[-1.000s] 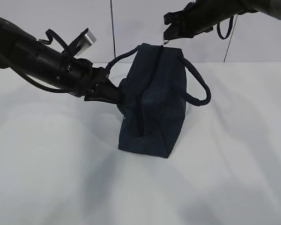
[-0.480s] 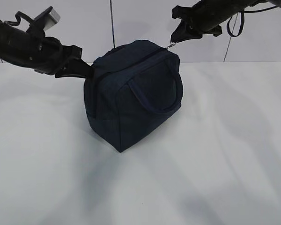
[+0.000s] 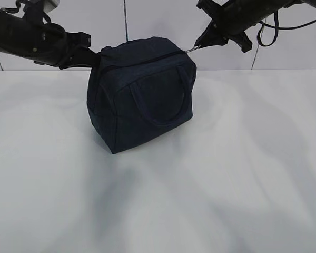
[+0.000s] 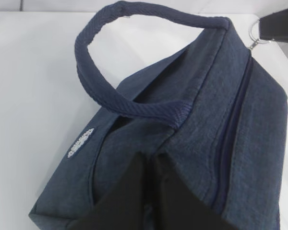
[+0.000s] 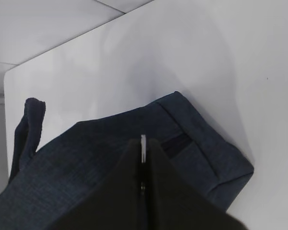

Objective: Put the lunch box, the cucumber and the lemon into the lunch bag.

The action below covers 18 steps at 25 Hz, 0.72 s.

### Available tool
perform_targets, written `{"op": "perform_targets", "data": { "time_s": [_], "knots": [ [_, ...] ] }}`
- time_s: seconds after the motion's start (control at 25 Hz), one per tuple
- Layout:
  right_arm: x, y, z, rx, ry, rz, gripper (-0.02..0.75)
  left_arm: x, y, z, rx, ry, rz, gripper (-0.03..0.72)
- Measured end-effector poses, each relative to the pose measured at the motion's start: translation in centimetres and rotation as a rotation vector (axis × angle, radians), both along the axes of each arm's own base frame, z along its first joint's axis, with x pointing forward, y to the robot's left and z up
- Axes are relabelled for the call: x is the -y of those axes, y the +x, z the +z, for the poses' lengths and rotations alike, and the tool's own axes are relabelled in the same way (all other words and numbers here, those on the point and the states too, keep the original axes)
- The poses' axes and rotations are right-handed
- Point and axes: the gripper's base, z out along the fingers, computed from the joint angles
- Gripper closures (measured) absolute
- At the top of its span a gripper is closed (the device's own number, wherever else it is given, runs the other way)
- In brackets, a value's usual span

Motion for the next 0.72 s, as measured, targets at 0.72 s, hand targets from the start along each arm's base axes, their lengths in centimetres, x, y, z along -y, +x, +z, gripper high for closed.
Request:
{"op": "perform_targets", "data": {
  "time_s": [0.72],
  "knots": [
    [0.1,1.5,-3.3,-0.099,0.127,-0.105,0.738,-0.2,0.2,0.0,0.012,0.006,0.026,0.698]
  ]
}}
